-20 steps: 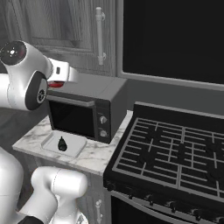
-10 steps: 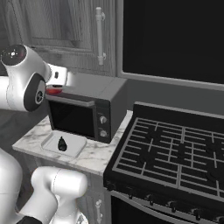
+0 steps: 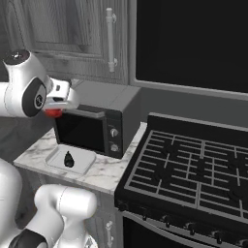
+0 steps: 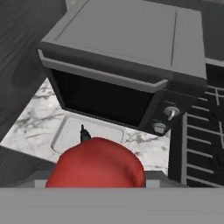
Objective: Take the eggplant and bell pepper out of the freezer and place them in the tupperware container on the counter. Then put the tupperware containing the vegetables back in the freezer.
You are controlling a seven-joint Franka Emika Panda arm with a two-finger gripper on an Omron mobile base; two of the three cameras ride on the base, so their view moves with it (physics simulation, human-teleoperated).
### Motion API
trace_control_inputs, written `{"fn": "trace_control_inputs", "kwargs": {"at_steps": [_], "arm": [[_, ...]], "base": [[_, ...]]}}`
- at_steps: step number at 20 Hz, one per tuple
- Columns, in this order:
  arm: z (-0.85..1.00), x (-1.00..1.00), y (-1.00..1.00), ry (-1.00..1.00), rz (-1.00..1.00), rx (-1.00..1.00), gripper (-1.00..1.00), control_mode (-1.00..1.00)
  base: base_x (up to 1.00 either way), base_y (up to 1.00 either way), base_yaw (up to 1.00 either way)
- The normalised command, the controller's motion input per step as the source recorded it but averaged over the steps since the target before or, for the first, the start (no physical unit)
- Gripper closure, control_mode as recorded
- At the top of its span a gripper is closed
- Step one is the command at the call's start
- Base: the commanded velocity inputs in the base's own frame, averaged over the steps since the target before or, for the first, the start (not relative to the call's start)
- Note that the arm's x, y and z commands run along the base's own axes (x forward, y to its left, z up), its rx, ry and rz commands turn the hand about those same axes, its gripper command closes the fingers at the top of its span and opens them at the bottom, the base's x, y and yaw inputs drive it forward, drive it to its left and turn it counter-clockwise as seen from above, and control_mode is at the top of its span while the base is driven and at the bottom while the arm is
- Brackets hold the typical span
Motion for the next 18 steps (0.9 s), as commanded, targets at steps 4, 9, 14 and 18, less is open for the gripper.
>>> {"fn": "trace_control_inputs", "kwargs": {"at_steps": [4,9,14,18], "arm": [[-0.41,0.24,0.15,0.24,0.00,0.00,1.00,-1.00],[-0.62,0.20,0.21,0.11,0.00,0.00,1.00,-1.00],[-0.73,0.24,0.19,0.06,0.00,0.00,1.00,-1.00],[-0.70,0.18,0.21,0.04,0.00,0.00,1.00,-1.00]], "base": [[0.00,0.00,0.00],[0.00,0.00,0.00],[0.00,0.00,0.00],[0.00,0.00,0.00]]}}
